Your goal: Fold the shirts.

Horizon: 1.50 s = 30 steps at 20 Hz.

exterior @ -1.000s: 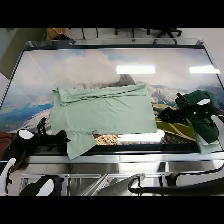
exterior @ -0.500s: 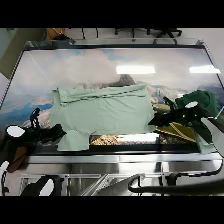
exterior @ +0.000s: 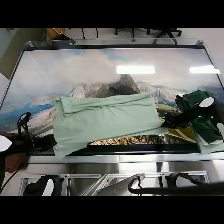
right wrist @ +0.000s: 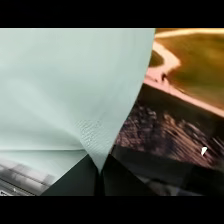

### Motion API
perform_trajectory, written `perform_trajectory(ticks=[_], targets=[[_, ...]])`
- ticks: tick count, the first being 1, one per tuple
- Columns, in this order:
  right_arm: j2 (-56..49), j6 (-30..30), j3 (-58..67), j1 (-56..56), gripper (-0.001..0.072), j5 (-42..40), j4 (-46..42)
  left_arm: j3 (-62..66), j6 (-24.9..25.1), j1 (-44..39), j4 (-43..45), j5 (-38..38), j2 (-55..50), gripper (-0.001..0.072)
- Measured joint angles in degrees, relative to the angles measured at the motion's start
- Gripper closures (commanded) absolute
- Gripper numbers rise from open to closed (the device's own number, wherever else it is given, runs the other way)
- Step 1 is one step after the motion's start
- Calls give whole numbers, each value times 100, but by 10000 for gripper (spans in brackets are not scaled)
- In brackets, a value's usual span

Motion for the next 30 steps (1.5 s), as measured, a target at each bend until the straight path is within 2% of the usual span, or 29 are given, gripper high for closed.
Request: perform_trajectory(ticks=[3, 6, 12, 17, 18, 19, 20, 21, 22, 23, 24, 30], targets=[[407, -37, 0, -11, 699, -90, 85, 17, -33, 0, 2, 85, 240, 692], [494, -767, 0, -13, 698, -673, 1038, 223, 177, -35, -323, 671, -131, 692], [-299, -2542, 109, 76, 694, -2208, 3132, 1812, 623, -577, -710, 1770, -2470, 692], [-1545, -3569, 378, 321, 691, -2935, 3777, 3228, 807, -929, -772, 2002, -4690, 689], [-1773, -3692, 459, 343, 664, -3032, 3827, 3401, 817, -946, -785, 2011, -4988, 688], [-1963, -3786, 551, 343, 500, -3097, 3866, 3571, 828, -949, -787, 2011, -5257, 686], [-2090, -3851, 640, 332, 356, -3147, 3897, 3718, 831, -942, -789, 2004, -5453, 480], [-2188, -3901, 756, 299, 329, -3147, 3895, 3886, 850, -929, -791, 1961, -5624, 2], [-2249, -3934, 883, 260, 312, -3143, 3862, 4044, 850, -918, -798, 1904, -5733, 20], [-2299, -3954, 1038, 212, 149, -3099, 3746, 4218, 850, -905, -807, 1823, -5823, 20], [-2339, -3934, 1198, 168, 88, -3021, 3556, 4391, 852, -896, -807, 1729, -5882, 21], [-2557, -3407, 1659, 116, 96, -2671, 2822, 5362, 868, -927, -811, 1047, -6013, 22]])
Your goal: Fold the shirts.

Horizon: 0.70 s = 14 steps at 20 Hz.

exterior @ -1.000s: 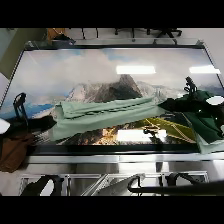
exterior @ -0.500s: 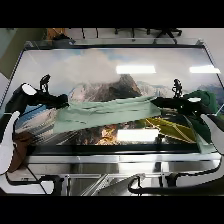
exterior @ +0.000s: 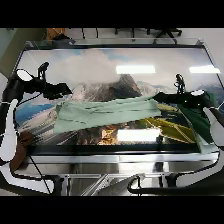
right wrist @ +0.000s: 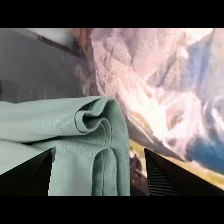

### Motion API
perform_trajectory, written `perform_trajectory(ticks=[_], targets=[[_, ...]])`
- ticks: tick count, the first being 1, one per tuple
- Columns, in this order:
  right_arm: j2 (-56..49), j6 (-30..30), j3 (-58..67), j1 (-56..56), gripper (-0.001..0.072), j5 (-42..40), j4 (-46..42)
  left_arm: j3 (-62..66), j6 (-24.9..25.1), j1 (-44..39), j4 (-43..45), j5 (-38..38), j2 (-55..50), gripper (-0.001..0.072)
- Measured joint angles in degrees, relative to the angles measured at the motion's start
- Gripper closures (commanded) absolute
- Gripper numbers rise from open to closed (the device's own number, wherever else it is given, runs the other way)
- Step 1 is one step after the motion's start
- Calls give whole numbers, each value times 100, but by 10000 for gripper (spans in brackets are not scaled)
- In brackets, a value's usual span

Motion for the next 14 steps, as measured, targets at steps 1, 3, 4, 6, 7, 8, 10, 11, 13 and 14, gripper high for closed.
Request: perform_trajectory(ticks=[1, 3, 4, 6, 7, 8, 10, 11, 13, 14], targets=[[-59, 24, 22, 13, 98, 52, -48, 98, -2, -15, -4, -79, -4, 21], [-188, 57, 57, 57, 185, 129, -55, 229, -24, -52, -28, -186, -13, 22], [-262, 63, 70, 90, 278, 146, -39, 271, -22, -81, -39, -221, -17, 22], [-404, 101, 81, 175, 416, 221, -22, 319, -46, -157, -44, -254, -17, 22], [-461, 103, 83, 216, 585, 243, -24, 334, -44, -203, -44, -275, -17, 22], [-522, 129, 81, 258, 690, 289, 24, 343, -46, -262, -48, -271, -17, 22], [-575, 144, 96, 313, 700, 348, 127, 354, -46, -404, -63, -190, -20, 113], [-592, 144, 116, 321, 700, 380, 219, 354, -55, -487, -63, -122, -20, 351], [-577, 144, 149, 308, 701, 466, 282, 289, -61, -708, -61, 72, -22, 690], [-527, 142, 155, 273, 700, 590, 254, 208, -59, -848, -63, 201, -24, 690]])
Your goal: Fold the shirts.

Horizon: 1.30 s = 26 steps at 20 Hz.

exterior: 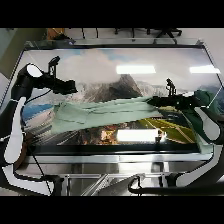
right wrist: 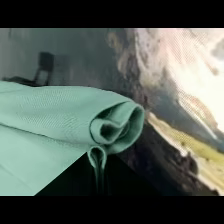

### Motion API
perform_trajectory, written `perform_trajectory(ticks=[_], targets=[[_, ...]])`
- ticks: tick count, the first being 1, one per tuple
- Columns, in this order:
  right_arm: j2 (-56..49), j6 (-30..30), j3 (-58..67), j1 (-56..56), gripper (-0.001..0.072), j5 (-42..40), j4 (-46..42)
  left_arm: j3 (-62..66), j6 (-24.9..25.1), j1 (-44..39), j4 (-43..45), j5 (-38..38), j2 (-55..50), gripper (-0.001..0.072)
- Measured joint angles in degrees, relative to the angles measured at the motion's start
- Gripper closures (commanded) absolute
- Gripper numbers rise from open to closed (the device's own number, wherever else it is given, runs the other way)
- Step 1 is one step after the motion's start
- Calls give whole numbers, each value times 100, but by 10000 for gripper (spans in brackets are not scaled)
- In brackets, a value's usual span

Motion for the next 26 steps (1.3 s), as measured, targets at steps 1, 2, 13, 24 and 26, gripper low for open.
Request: perform_trajectory(ticks=[1, 2, 13, 24, 26], targets=[[76, 0, 7, -55, 701, 157, 26, -101, -2, -144, 2, 125, -7, 690], [205, 2, 22, -133, 701, 315, 118, -227, -2, -315, 0, 293, -17, 691], [2428, 612, 42, -1058, 701, 1799, 262, 684, -188, -2833, -695, 1222, -2009, 691], [3053, 1056, 42, -1040, 700, 2074, 627, 2632, -470, -2992, -732, -2, -2487, 692], [3058, 1095, 42, -765, 701, 2052, 850, 2627, -348, -2542, -730, -433, -1891, 691]])
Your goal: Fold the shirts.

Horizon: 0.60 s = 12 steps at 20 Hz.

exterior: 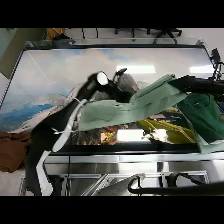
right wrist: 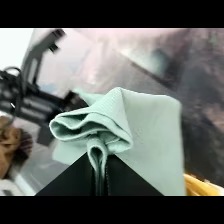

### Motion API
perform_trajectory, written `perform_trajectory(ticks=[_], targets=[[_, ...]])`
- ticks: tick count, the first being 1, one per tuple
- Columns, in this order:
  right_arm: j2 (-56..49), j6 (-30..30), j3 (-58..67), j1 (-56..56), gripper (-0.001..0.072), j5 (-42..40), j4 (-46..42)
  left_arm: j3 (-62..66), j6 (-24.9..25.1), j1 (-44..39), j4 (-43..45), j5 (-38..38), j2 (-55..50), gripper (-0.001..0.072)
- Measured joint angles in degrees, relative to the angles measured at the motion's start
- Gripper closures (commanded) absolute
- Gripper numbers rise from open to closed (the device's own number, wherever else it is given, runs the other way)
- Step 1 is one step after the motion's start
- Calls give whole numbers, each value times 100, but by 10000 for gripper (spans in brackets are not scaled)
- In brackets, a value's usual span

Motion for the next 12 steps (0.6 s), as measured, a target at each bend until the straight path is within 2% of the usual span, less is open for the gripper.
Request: perform_trajectory(ticks=[2, 5, 8, 10, 11, 12], targets=[[4, 11, 0, 542, 701, -310, 142, 90, 57, 511, -9, -341, 680, 691], [-98, 20, 0, 1939, 700, -1351, 267, 116, 105, 1375, -118, -575, 1847, 691], [-568, -282, 2, 3762, 698, -3008, 321, -76, 155, 2149, -208, -557, 2876, 691], [-1174, -590, 39, 4966, 687, -4500, 341, -258, 258, 2527, -254, -509, 3401, 691], [-1532, -796, 111, 5482, 541, -5268, 354, -372, 313, 2658, -275, -474, 3604, 691], [-1917, -1043, 234, 5947, 177, -5969, 358, -511, 372, 2763, -280, -415, 3792, 691]])
